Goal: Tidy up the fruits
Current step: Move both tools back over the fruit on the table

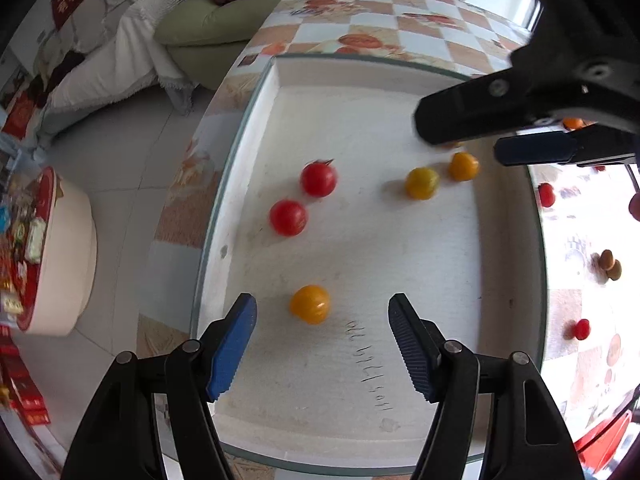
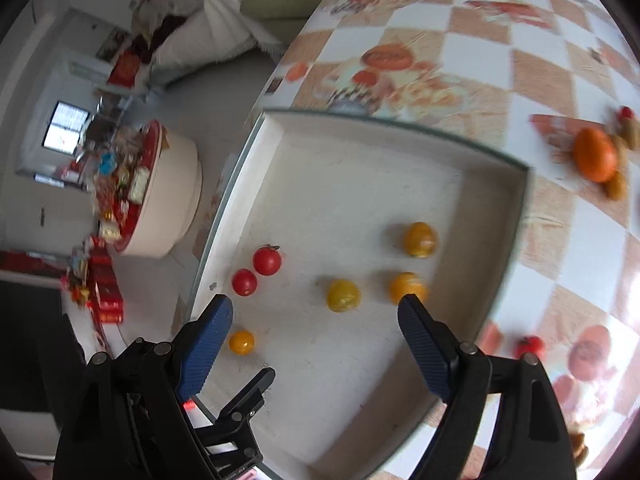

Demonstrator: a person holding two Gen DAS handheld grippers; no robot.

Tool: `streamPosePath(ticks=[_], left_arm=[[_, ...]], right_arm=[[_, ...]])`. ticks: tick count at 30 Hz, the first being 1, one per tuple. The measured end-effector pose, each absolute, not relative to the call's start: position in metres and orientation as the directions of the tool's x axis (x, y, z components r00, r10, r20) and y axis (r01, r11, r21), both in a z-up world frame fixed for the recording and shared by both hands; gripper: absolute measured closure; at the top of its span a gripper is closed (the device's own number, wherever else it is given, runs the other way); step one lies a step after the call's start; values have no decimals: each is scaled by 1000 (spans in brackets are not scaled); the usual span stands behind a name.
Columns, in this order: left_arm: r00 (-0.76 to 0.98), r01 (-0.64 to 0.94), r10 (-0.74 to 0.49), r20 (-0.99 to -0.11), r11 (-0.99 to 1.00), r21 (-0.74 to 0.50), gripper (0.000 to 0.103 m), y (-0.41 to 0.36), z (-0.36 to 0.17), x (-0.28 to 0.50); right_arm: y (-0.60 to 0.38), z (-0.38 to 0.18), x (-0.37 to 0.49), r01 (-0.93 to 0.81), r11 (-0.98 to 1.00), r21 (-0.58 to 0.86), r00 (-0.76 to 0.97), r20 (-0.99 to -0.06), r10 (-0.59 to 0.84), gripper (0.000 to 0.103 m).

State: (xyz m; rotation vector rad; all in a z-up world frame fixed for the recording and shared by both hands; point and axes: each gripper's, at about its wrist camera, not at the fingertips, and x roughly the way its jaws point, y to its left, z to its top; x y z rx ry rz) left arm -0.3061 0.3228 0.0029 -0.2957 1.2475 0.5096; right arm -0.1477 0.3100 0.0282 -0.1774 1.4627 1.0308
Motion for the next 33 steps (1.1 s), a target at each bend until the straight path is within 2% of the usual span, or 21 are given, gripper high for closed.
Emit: streamPosePath(ticks=[8,18,23,33], left_arm=[[292,-420,190,-937,906,52,33,291,26,-266],[388,-257,117,-914,966,14,33,226,56,-203],[392,-201,88,-916,979,8,33,191,49,-172],[286,-304,173,-942,949,82,33,173,1,-134]], right_arm=[[242,52,-122,-579,694,427,-79,-877,473,16],[116,47,-82,-390,867,311,64,-930,362,16],[75,37,-66,-329,904,274,84,-945,317,16],[49,22,-37,-319,913,254,92,-951,296,16]])
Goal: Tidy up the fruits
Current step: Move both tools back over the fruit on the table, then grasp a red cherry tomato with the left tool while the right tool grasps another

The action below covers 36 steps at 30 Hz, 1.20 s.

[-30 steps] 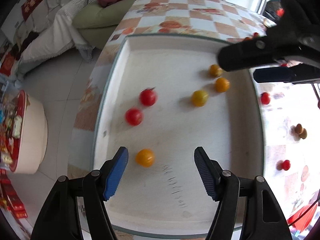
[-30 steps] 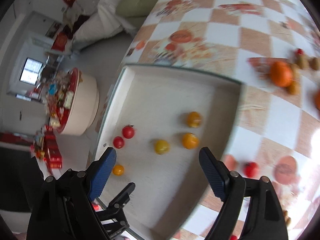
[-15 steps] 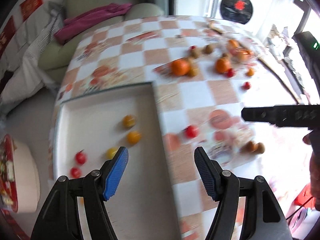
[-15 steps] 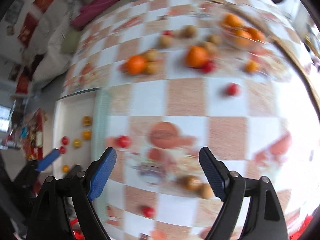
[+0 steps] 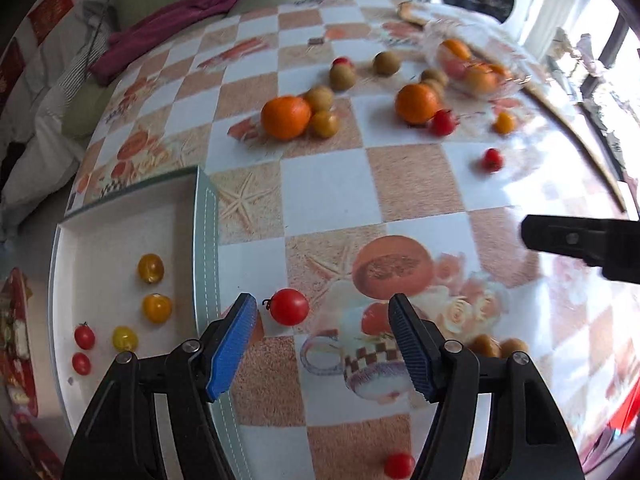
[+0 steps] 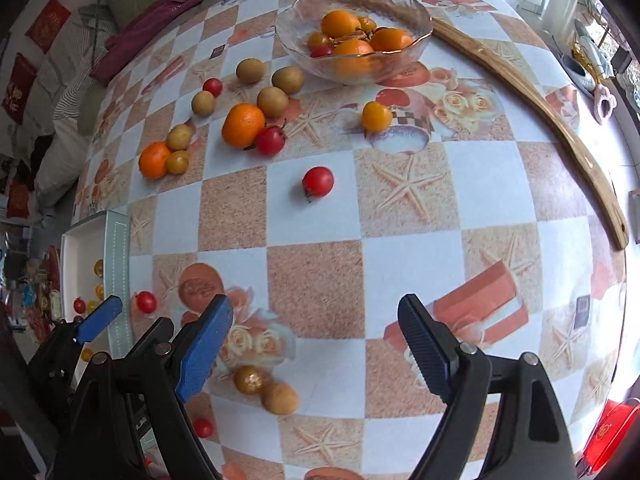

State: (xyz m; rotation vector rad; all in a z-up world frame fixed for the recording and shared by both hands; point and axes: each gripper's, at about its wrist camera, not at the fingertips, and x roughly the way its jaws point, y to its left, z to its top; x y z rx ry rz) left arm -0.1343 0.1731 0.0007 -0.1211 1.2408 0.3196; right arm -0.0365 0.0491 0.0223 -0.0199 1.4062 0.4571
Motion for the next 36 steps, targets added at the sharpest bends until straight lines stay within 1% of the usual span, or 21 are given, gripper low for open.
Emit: streamPosePath(ticks=[4,7,11,14,16,18,19,20,21,23,29,31,33,34,36], left_arm=[[252,-326,190,-949,940,102,33,176,-12,-130],[248,-352,183,-951,932,87,33,181,-17,-129],[255,-373,176,-951,925,72,33,182,-18,-126],[258,-390,165,-952,919,54,33,184,-19,-126],[265,-405,145,-953,914,26,33,188,-20,-128],[273,-419,121,-954,908,-5,33,192,-21,-129],[274,-417,120,-954,909,-5,33,192,-21,-130],[276,-409,121,-954,912,-3,33,191,-21,-130],[279,-404,120,-953,915,-3,33,191,-21,-131],[287,-395,112,-952,918,-11,33,191,-21,-134],[291,-368,106,-951,930,-9,34,189,-20,-138],[295,-367,110,-949,930,-6,42,188,-18,-139],[298,-362,109,-948,932,-7,54,188,-17,-137],[300,-360,107,-948,933,-9,58,187,-16,-136],[303,-356,107,-947,934,-8,76,185,-14,-135]], right_arm=[[56,16,-26,-353,903,245,94,-951,295,16],[64,11,-18,-379,896,231,97,-953,287,19],[77,4,-7,-412,889,199,112,-957,267,34],[89,2,-1,-446,881,159,146,-958,247,38],[97,2,2,-465,874,139,161,-958,237,47],[105,2,3,-482,871,96,182,-961,207,61],[108,2,3,-487,870,70,198,-962,188,66],[110,2,4,-489,871,59,206,-962,181,75],[111,1,5,-486,872,53,213,-961,177,81],[109,1,6,-476,877,66,215,-958,189,82],[100,-1,9,-456,882,117,212,-948,235,83],[97,0,8,-452,883,128,211,-946,245,83],[89,1,6,-447,883,142,207,-944,257,83],[87,2,5,-444,883,153,203,-942,266,83],[83,4,3,-442,882,162,201,-941,274,83]])
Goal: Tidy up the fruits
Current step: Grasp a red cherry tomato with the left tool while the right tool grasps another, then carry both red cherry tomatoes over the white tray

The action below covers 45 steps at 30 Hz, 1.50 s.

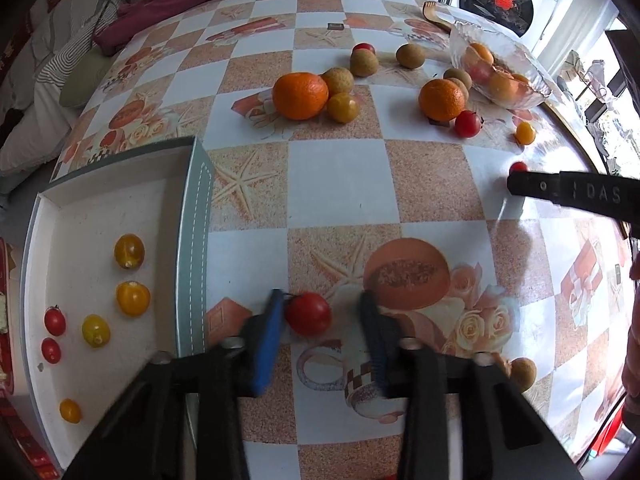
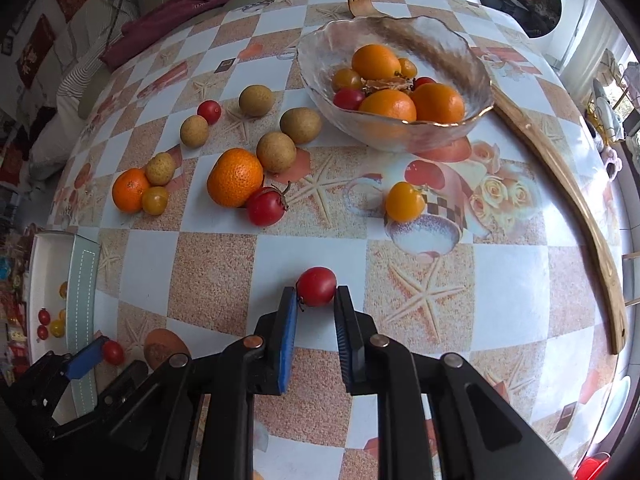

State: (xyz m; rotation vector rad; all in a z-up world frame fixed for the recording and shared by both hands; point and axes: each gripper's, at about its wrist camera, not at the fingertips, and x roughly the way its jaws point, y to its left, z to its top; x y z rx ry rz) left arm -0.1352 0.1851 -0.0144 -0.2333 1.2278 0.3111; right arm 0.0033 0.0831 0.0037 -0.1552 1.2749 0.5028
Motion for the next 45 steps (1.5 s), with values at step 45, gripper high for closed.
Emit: streamPosePath(ticks=[45], left_arm=[[358,-592,153,-921,800,-97,81,299,51,-293]], right_arm=[[209,63,-125,-652,689,318,-3,-909,417,83]])
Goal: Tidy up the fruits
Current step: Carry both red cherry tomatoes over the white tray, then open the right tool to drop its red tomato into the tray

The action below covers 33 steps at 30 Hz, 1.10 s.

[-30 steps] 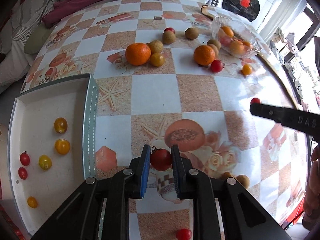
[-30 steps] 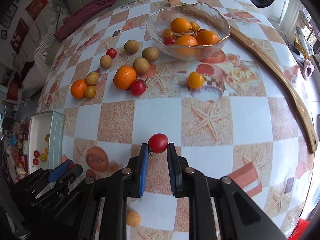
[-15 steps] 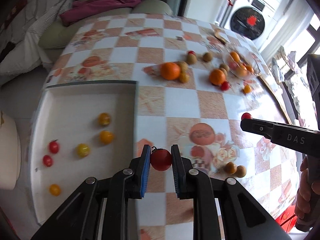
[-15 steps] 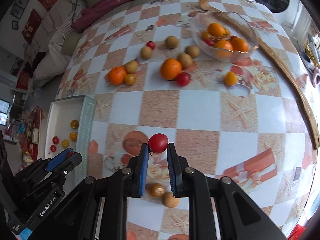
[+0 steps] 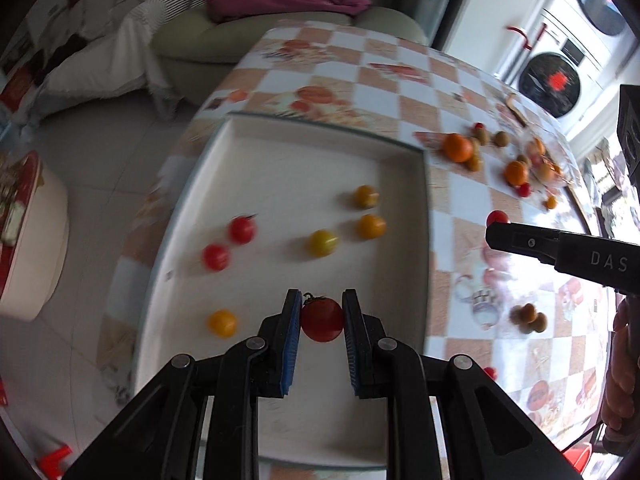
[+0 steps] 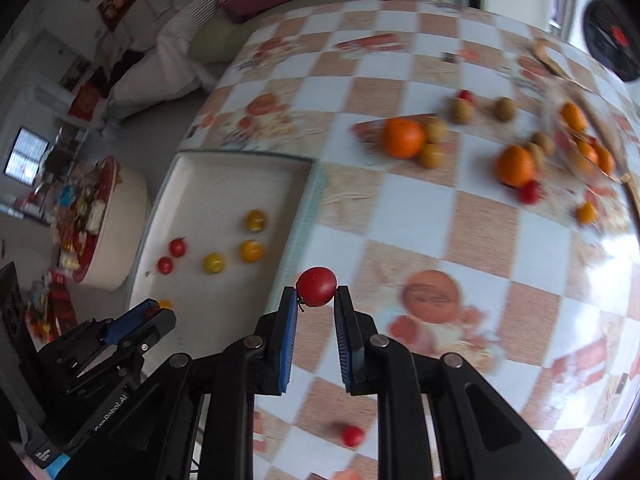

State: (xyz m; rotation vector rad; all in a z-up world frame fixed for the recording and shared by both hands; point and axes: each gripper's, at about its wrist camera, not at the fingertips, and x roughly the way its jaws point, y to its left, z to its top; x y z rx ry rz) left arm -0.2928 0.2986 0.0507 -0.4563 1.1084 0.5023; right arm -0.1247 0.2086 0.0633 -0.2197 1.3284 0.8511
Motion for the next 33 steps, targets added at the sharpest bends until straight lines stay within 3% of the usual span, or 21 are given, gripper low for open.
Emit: streamPosePath(ticks=[13,31,32,33], left_arm=[[253,-675,187,-949,737,-35,81,335,17,-350],[185,-669,174,-967,743,6,78,344,-13,-345],[179,-670,179,-967,742,13,67,344,-14,-343],[175,-672,178,-968,741,15,36,344,-14,-343]], right_arm=[[283,33,-187,-768,573,286,-100,-938,333,83],[301,-1,-200,-820,543,182,-73,-974,216,82],[301,-1,-201,-822,540,182,-75,-974,215,80],[302,-1,-201,-824,536,183,-77,-974,214,76]])
